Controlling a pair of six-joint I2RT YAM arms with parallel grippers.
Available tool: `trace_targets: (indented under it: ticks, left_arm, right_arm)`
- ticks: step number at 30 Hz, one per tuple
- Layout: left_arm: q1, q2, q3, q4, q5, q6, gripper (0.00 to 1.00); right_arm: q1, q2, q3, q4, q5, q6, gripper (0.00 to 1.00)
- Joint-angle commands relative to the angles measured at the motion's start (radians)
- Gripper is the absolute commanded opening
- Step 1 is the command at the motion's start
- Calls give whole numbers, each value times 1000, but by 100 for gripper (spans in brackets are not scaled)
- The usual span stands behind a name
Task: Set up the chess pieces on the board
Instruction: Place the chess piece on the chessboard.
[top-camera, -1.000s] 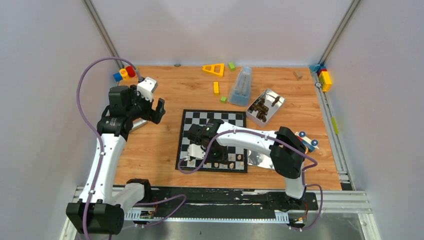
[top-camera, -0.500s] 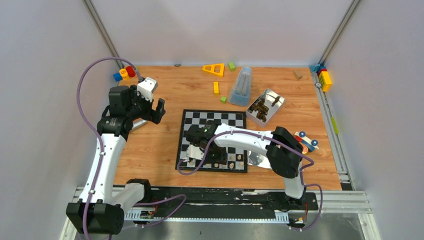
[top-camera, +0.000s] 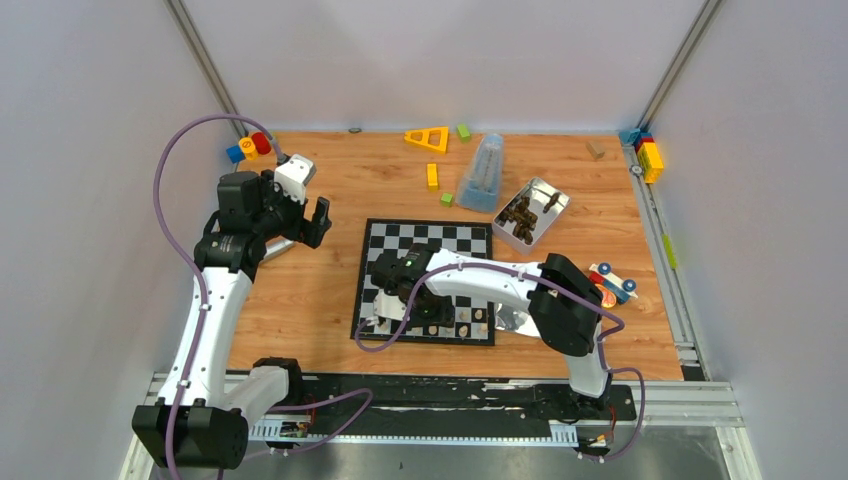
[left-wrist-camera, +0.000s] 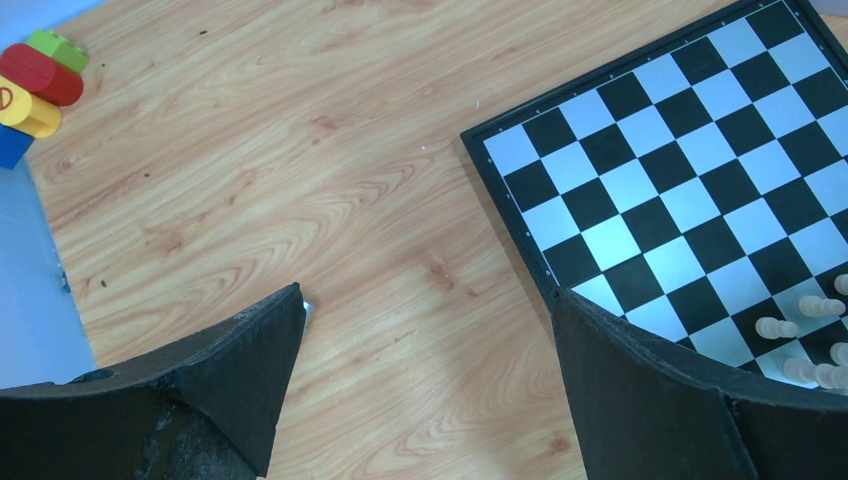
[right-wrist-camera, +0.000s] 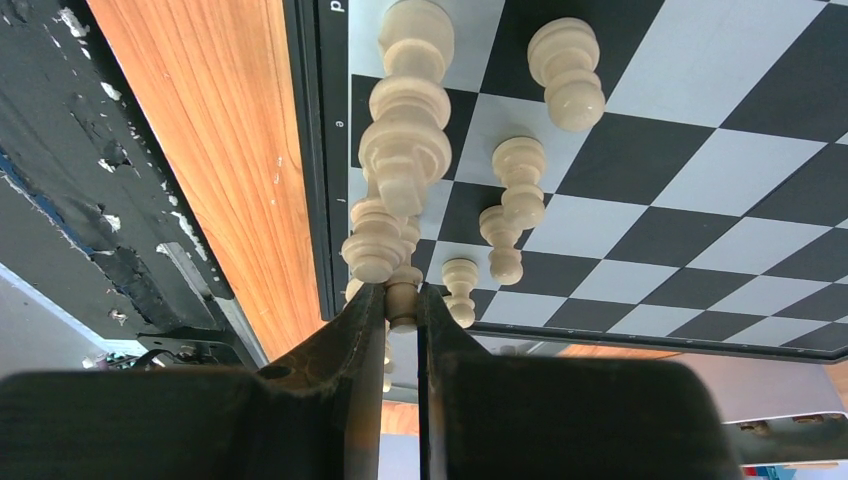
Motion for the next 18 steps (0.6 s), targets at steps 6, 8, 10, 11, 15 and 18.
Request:
trace_targets:
  ticks: [6, 8, 10, 11, 15, 18]
  left_arm:
    - [8, -13, -3, 27, 20, -8, 100]
    - [8, -13, -3, 27, 21, -8, 100]
    - [8, -13, -3, 27, 22, -7, 100]
    - [8, -13, -3, 27, 22, -7, 100]
    - [8, -12, -3, 26, 23, -7, 100]
    - [8, -13, -3, 25, 24, -7, 100]
  right_arm:
    - [20, 7, 3, 19, 17, 16, 3]
    - [20, 7, 4, 18, 16, 18, 3]
    - [21, 8, 3, 19, 17, 20, 4]
    - [21, 9, 2, 18, 17, 21, 4]
    - [21, 10, 0, 25, 20, 25, 6]
    - [21, 12, -2, 30, 24, 26, 8]
